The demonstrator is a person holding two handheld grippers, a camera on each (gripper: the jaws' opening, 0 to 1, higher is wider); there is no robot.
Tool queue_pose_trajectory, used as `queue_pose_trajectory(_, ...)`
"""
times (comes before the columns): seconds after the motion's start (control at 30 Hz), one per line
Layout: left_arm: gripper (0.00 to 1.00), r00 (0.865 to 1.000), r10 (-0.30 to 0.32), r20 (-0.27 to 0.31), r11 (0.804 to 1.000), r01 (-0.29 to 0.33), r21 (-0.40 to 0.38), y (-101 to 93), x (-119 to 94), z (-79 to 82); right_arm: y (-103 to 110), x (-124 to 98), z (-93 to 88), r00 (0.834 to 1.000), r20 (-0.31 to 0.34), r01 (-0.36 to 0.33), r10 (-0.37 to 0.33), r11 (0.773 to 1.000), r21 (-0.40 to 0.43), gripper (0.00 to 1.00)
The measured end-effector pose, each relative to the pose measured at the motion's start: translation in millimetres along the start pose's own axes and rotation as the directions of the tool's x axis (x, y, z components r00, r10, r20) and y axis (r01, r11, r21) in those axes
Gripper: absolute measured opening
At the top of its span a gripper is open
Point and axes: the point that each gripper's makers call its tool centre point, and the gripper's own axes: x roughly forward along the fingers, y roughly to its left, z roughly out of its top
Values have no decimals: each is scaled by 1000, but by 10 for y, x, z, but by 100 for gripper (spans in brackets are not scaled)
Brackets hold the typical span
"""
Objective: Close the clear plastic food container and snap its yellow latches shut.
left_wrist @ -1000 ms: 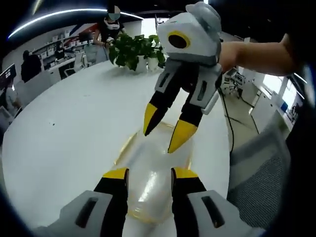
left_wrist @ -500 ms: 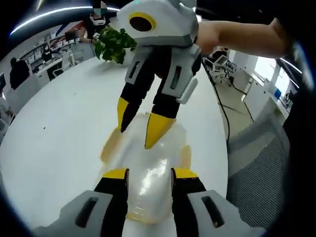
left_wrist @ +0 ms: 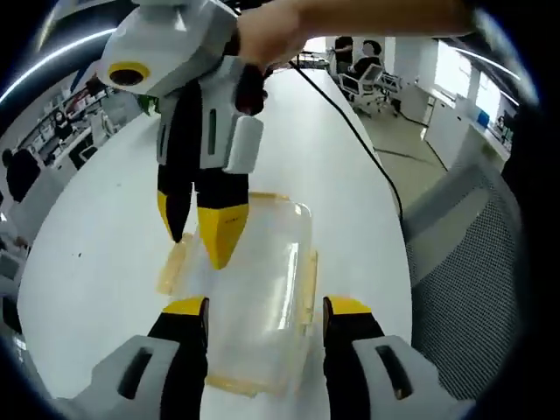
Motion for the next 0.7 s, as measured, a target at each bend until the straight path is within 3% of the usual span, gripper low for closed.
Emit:
queue_pose_trajectory(0.27,54,1000,28,-10,1000,-27,10,8,10,5,-13,44,13,999,-11,-32,33,999,28,37)
queue_pose_trajectory(0.53,52,998,53,-30,998,-52,35,-1,6,35,-59,-95,168,999,-8,-50,50,998,-22,37)
queue_pose_trajectory(0.63,52,998,62,-29,997,-60,40,15,25,77,-84,-63,58,989,-118,-93,85,993,-70,37)
queue_pose_trajectory(0.7,53,998,63,-30,997,-62,43,14,39,101,-93,-23,10,981,-159,-129,115,988,-80,37)
